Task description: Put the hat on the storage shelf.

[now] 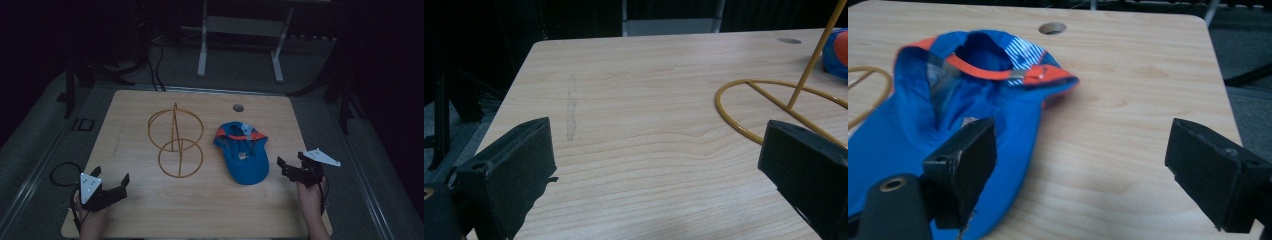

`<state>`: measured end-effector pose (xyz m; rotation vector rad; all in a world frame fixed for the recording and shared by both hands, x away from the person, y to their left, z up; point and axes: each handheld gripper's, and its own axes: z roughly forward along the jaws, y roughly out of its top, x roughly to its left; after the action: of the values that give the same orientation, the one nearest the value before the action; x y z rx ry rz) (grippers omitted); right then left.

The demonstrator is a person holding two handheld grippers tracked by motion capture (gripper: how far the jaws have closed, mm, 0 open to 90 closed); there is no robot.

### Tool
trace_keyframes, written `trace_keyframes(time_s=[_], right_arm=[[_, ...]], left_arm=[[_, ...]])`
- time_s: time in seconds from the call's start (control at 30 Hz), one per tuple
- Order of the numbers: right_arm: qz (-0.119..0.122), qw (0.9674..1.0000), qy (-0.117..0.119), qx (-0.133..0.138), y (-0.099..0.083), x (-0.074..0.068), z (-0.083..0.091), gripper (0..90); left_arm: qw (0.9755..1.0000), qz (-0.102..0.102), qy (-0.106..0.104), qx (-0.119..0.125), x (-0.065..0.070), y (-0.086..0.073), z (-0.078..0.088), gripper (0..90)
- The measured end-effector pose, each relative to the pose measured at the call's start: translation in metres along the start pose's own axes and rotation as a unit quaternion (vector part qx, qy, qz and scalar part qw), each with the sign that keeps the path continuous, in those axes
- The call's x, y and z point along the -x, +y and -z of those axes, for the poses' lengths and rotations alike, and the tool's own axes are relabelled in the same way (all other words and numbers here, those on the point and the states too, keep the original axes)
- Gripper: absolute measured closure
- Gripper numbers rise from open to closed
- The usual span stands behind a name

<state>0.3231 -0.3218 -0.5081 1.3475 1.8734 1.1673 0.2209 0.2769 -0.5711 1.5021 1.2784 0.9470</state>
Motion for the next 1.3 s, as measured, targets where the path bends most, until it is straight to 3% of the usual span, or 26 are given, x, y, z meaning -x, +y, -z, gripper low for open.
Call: trace_keyframes(time_s=[0.17,0.27,0.33,0.43,0.67,0.73,0.87,1.07,1.3], right_arm=[[-0.003,0.9998,0.021,-0.003,0.014,-0.006,-0.006,13.4],[0.0,0.9998,0.021,-0.003,0.019,-0.009,-0.009,13.3],[0.009,0.9997,0.021,0.001,0.027,-0.017,-0.012,13.3],[0.013,0.9988,0.047,-0.005,0.036,-0.022,-0.017,14.1],[0.026,0.998,0.057,0.002,0.051,-0.033,-0.027,14.2],[0.025,0.9977,0.063,0.004,0.059,-0.037,-0.033,20.1],[0.028,0.9972,0.07,0.002,0.068,-0.039,-0.046,23.4],[0.042,0.9954,0.084,-0.02,0.08,-0.043,-0.069,32.1],[0.054,0.994,0.089,-0.033,0.09,-0.047,-0.096,32.1]], left_arm=[[1.0,0.0,-0.002,-0.001,0.0,0.0,0.0,2.1],[1.0,0.001,-0.003,0.0,0.0,0.0,0.0,2.1],[1.0,0.002,-0.003,0.0,-0.001,0.0,0.0,2.1],[1.0,0.001,-0.005,-0.001,0.0,0.0,0.0,2.1],[1.0,0.002,-0.006,0.0,-0.001,0.0,0.0,2.1],[1.0,-0.001,-0.006,0.0,0.0,0.0,0.0,2.1],[1.0,-0.003,-0.008,-0.001,0.0,0.0,0.0,2.1],[0.9999,-0.003,-0.01,-0.001,0.0,0.0,-0.001,2.1],[0.9999,-0.005,-0.011,-0.002,0.0,0.0,-0.001,2.1]])
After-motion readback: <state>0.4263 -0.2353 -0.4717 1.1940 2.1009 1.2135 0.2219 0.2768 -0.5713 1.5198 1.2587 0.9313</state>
